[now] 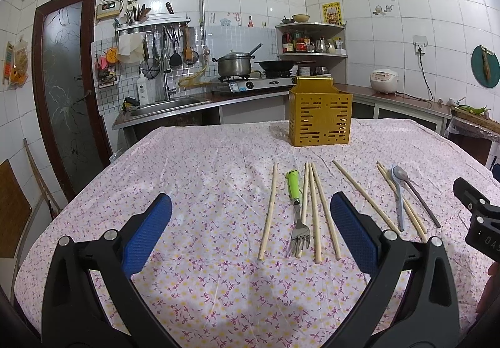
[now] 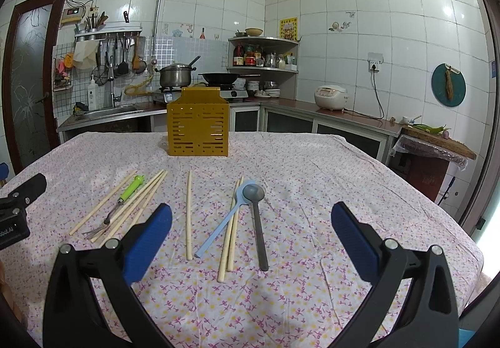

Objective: Organize utensils

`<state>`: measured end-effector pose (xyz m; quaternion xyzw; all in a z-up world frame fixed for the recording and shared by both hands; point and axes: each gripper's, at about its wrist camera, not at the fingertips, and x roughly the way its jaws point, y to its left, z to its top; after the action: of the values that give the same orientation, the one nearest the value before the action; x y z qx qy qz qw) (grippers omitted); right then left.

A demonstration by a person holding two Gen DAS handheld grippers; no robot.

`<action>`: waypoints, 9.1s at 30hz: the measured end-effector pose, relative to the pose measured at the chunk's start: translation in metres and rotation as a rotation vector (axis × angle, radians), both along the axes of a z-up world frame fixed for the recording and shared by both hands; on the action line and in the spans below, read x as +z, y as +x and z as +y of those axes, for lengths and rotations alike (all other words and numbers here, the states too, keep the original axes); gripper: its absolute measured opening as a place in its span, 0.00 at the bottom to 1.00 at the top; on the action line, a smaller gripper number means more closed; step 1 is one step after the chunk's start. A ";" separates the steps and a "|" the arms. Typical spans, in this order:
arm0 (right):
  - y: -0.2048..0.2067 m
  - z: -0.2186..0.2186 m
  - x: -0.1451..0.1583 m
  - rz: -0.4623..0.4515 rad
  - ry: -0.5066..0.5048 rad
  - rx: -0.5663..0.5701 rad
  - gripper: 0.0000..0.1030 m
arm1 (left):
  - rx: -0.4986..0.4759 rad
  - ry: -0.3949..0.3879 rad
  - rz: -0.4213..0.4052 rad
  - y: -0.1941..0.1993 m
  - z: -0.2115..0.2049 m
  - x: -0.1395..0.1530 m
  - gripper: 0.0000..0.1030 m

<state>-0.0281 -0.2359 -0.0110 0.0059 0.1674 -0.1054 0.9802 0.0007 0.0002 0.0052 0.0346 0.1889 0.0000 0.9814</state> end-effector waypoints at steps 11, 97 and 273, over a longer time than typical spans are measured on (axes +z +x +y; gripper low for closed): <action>0.009 0.003 -0.002 0.019 -0.009 0.027 0.96 | 0.001 -0.009 0.033 0.011 0.002 -0.003 0.95; 0.223 -0.091 -0.042 0.592 0.238 0.155 0.05 | -0.111 -0.089 0.722 0.267 0.018 -0.029 0.00; 0.371 -0.063 0.068 0.268 0.228 0.277 0.42 | -0.185 -0.166 0.167 0.373 -0.070 0.085 0.62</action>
<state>0.3427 -0.2990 0.0569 0.0797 0.3063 0.0502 0.9473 0.3733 -0.0702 0.0900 -0.0297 0.2651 -0.1092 0.9576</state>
